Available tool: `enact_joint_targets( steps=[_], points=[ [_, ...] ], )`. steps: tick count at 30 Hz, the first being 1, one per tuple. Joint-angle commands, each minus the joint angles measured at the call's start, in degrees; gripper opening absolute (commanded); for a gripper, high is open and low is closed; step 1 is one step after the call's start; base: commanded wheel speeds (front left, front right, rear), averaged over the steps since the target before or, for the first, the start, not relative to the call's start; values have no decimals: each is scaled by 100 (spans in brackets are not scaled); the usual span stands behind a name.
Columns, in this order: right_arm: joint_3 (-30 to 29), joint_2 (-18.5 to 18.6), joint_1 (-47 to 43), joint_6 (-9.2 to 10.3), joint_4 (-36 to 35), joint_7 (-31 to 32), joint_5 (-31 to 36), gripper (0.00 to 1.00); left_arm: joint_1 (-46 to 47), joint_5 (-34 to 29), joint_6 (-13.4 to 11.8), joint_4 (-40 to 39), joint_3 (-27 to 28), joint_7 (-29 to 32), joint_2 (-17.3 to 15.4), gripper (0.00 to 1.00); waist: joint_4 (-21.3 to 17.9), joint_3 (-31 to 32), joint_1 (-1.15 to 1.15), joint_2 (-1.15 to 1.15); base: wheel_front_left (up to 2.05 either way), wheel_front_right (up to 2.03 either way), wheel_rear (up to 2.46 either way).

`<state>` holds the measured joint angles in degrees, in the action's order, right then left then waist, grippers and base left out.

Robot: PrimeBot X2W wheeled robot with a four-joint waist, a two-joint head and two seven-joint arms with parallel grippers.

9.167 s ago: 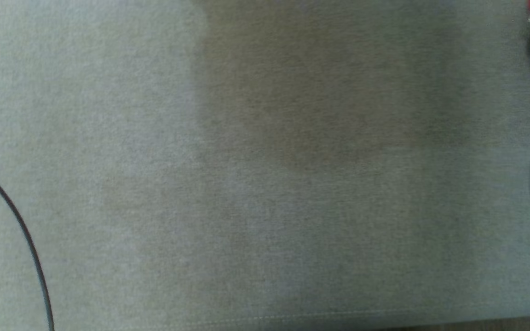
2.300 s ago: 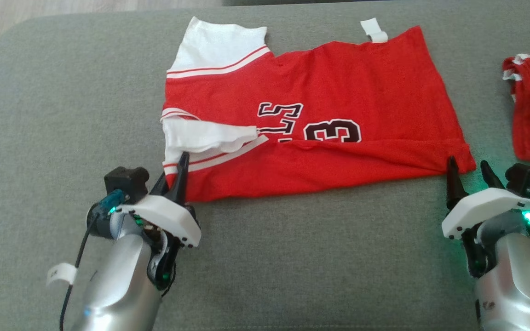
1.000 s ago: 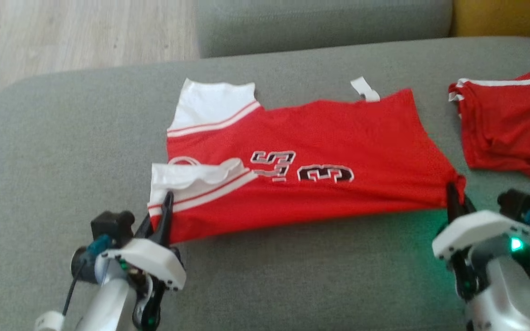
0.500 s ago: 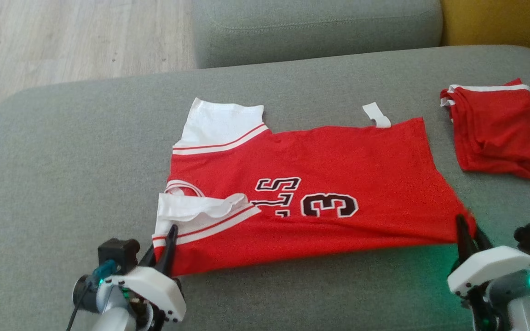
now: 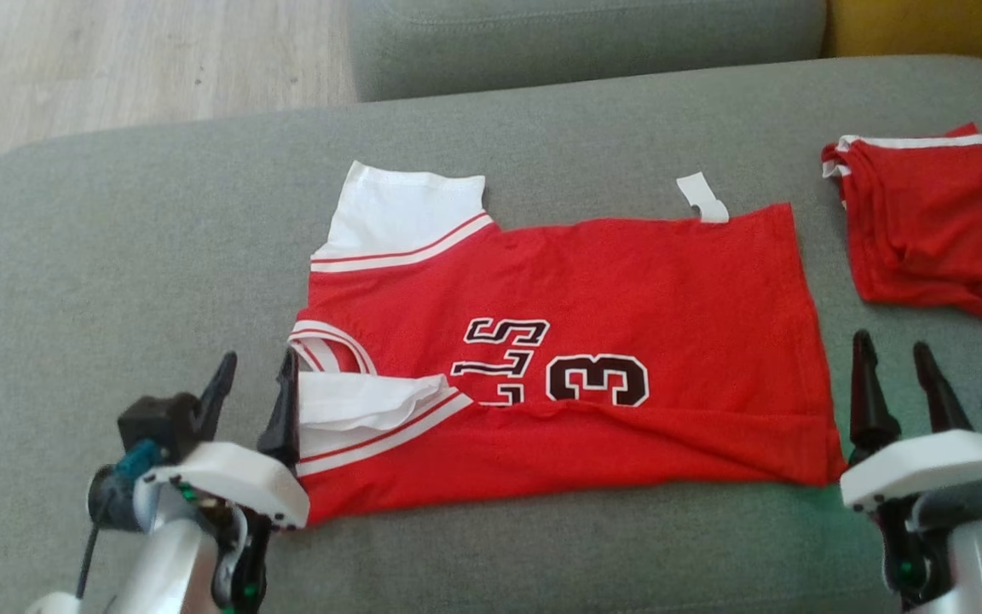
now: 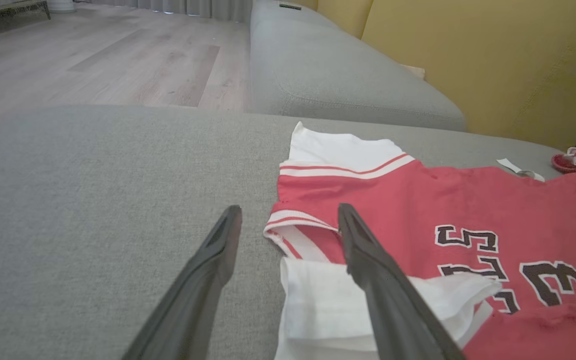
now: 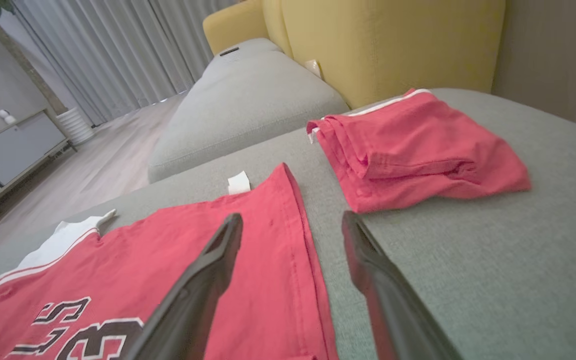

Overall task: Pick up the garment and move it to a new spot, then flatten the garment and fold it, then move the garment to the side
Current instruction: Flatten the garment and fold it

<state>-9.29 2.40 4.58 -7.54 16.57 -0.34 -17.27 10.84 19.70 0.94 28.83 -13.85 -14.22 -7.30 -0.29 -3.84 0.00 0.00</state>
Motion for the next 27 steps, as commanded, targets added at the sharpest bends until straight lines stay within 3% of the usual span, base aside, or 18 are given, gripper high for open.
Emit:
enact_joint_targets(
  steps=[1,8,16,22,27],
  points=[
    [167,48,337,5,-310,-90,44,100,318,-34,-20,-322,258,-68,-168,100,-13,-81,0,0,0,0,0],
    [372,48,681,5,-667,71,273,100,922,-178,227,-586,189,32,-396,100,-138,-491,0,0,0,0,0],
    [683,72,1601,5,-1000,501,696,100,2880,142,632,109,-236,1316,-968,100,-497,-1295,0,0,0,0,0],
    [966,198,2431,5,-1175,724,710,100,4297,1081,652,586,-1261,2460,-1699,100,-857,-1907,0,0,0,0,0],
    [1118,236,2861,5,-1217,778,611,100,4999,1635,653,931,-1970,3011,-2207,100,-1043,-2257,0,0,0,0,0]
  ],
)
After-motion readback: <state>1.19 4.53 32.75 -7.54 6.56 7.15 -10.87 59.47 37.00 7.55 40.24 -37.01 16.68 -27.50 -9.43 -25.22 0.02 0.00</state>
